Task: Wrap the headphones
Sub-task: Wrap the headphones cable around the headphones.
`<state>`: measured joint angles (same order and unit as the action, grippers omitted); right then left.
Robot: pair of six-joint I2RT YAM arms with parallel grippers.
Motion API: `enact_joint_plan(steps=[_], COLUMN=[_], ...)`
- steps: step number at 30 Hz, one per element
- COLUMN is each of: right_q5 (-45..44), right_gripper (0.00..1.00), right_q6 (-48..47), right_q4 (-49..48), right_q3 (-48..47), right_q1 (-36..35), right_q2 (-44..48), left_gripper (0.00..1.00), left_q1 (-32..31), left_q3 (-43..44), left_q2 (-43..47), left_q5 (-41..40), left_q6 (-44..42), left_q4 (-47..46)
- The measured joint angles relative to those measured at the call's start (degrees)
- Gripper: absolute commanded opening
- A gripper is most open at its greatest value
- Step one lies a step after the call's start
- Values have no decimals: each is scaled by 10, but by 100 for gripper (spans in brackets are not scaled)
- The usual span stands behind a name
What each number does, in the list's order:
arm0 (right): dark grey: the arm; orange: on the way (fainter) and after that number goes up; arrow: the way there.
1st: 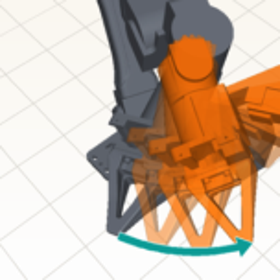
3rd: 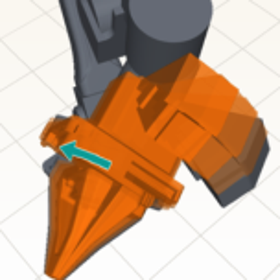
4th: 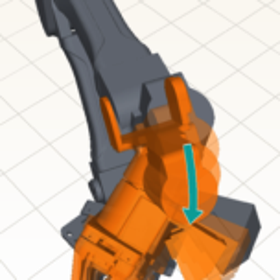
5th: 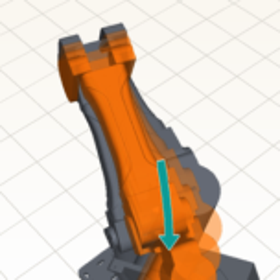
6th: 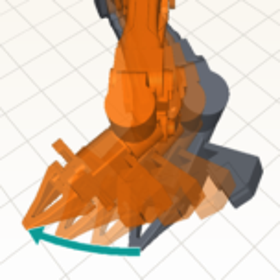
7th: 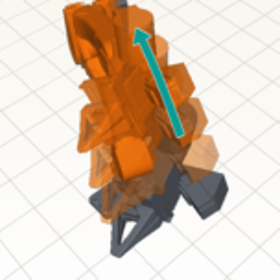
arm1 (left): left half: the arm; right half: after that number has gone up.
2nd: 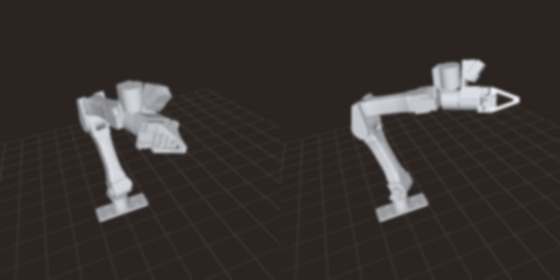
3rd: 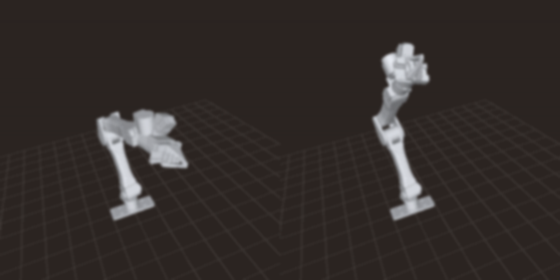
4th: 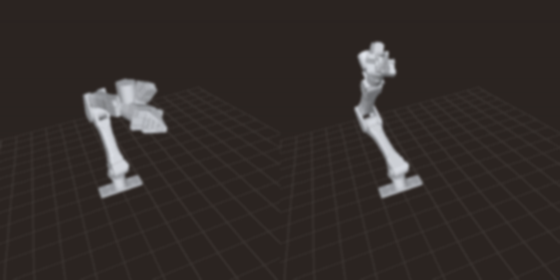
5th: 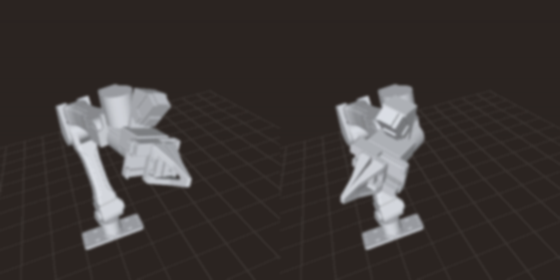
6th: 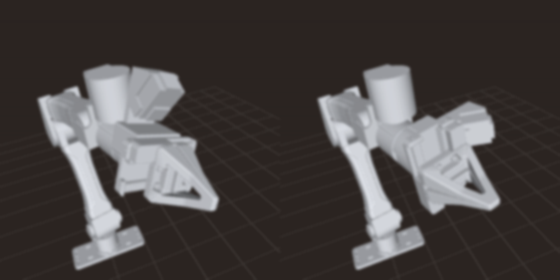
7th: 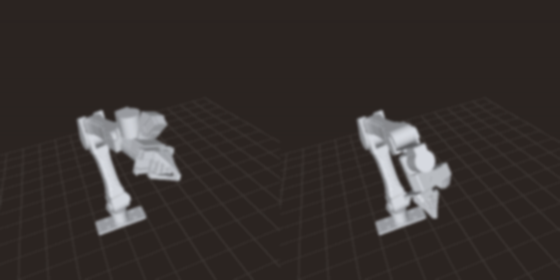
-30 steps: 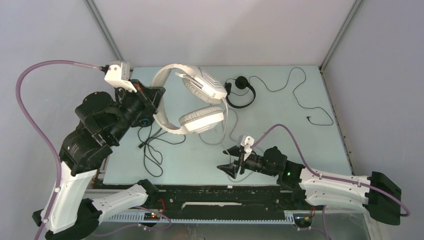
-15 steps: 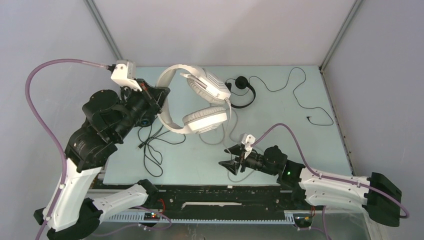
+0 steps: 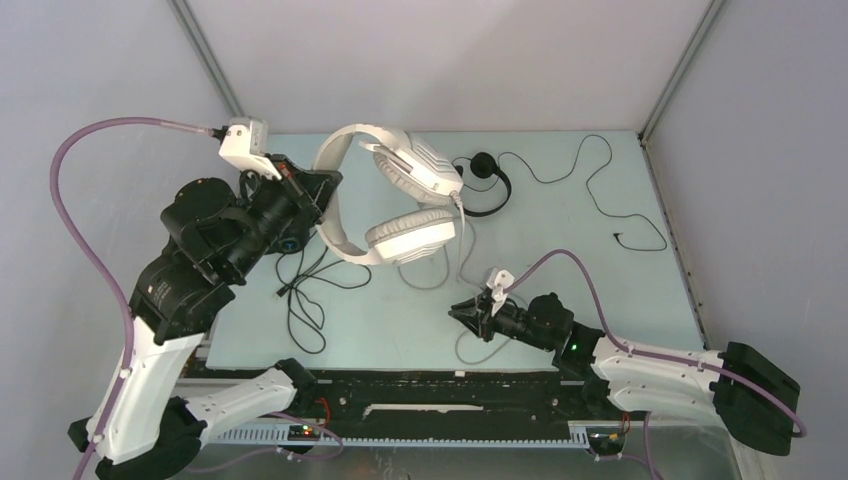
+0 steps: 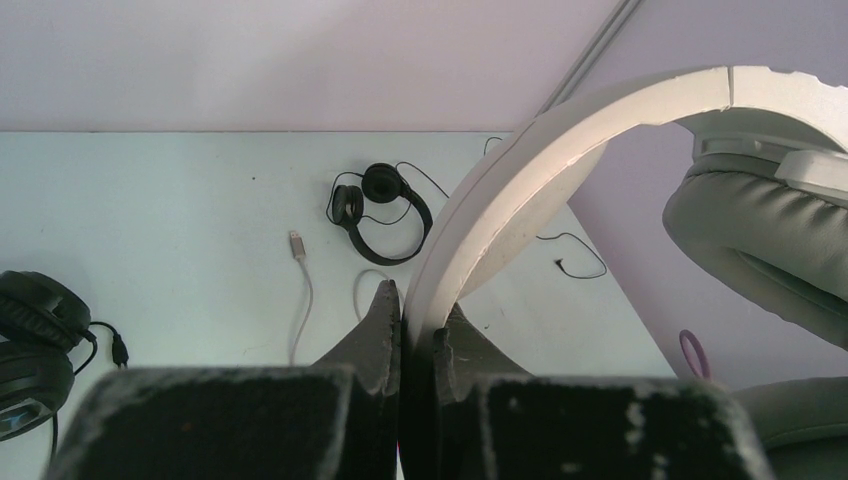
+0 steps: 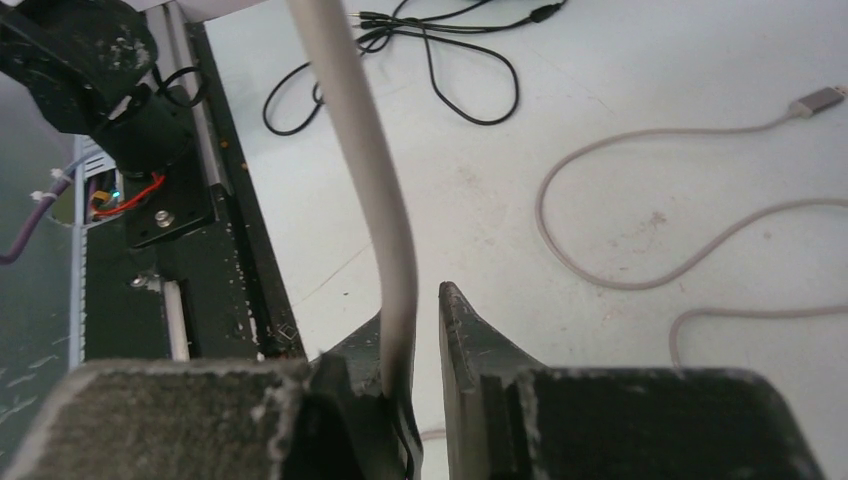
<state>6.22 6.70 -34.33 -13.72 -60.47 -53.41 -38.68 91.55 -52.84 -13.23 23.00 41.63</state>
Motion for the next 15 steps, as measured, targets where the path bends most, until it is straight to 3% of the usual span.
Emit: enact_joint_plan(steps=[4,7,9,12,15], right_q5=[2,3,6,13,15], right_gripper=[29,31,22,0,0], right_q6=[3,4,4,5,8], right_q4=[-10,-21,-28,-37,-44], right_q3=[2,2,2,2,2], right_q1=[19,26,29,30,30], right_q2=[-7,-10,-16,-32,-50], left_gripper=[0,0,0,0,0], left_q1=[4,6,8,13,21], left_q3=[0,0,-4,-13,-18], left_q2=[0,0,0,2,3], left_q5=[17,36,47,57,73], left_q6=[1,2,5,8,8], left_q4=[0,-2,-5,-6,-6])
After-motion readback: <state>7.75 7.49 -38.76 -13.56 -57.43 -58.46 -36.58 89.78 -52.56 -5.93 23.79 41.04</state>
